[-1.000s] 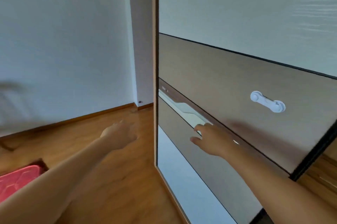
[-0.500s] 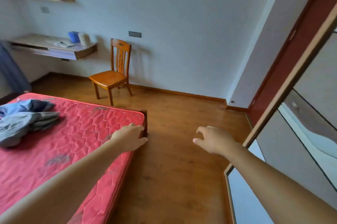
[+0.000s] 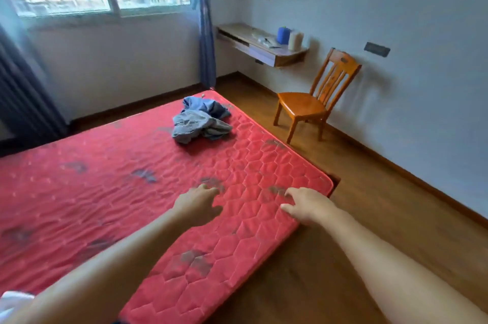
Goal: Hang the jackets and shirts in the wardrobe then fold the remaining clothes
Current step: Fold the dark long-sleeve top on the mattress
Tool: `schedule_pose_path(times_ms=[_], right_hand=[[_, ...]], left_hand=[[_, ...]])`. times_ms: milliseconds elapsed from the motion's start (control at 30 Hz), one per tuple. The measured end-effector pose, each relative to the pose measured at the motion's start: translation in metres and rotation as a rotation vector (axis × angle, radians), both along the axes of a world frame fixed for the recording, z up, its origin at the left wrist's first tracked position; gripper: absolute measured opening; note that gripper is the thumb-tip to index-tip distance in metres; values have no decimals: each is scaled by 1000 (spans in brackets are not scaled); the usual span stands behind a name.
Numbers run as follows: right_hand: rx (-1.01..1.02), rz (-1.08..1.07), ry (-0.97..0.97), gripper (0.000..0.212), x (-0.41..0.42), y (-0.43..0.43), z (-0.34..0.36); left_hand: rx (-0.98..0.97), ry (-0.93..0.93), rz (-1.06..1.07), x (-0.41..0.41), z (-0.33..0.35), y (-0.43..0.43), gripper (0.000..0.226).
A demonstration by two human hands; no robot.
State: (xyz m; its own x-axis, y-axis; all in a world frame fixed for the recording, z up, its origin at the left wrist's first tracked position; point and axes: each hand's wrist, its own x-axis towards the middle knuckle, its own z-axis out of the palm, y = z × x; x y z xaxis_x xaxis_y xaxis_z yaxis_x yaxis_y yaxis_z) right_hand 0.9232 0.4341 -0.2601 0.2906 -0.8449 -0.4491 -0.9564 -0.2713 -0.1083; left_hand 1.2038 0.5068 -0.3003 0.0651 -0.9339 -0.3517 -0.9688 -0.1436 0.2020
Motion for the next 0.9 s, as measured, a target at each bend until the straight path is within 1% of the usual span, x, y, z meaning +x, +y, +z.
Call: schedule_pose_path(times_ms=[100,233,333,467,700,900], right_hand=[[29,178,5,55,60,-30,-24],[70,427,-22,51,141,-47,-51],[98,632,-33,50,194,-47,-63],[105,886,-44,46,256,-35,-75],[166,1199,-54,45,338,30,-99],[209,1360,-18,48,391,98,-122]], left_hand=[[15,-6,191,45,-11,25,56],[86,-11,459,93,-26,70,55],[140,-16,672,114,-31,115,56],[188,-9,910,120,-38,179,57],[273,5,1198,105,-54,281,61],[314,97,1309,124,-86,350,73]])
